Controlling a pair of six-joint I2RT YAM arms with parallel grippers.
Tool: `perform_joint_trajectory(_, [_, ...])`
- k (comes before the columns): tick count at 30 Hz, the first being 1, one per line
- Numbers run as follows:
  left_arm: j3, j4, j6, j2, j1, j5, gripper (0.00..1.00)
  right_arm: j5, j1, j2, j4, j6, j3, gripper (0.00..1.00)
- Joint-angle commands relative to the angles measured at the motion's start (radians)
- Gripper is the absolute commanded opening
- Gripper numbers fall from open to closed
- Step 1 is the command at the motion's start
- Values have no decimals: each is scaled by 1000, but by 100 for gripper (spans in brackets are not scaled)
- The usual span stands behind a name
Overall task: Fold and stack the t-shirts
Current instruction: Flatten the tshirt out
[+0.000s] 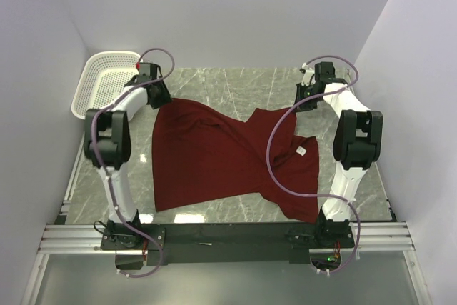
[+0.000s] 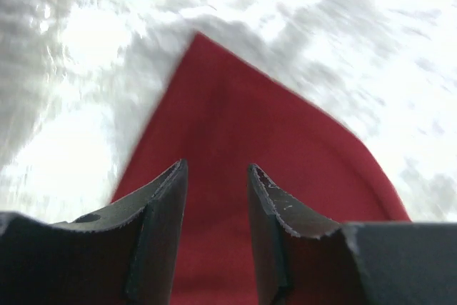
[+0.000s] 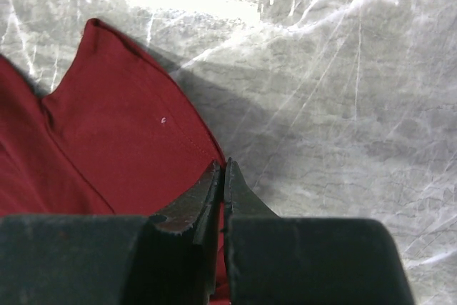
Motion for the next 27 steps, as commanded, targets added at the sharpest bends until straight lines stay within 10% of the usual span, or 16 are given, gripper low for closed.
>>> perform_joint_trajectory(1, [175,-78,-18,105,3,-111,44,-26,-4,-63,35,-18,-9,0])
perform_joint_trajectory(27, [449,-186,137,410,7,-92,36,-53,-15,-73,24,-10,1,0])
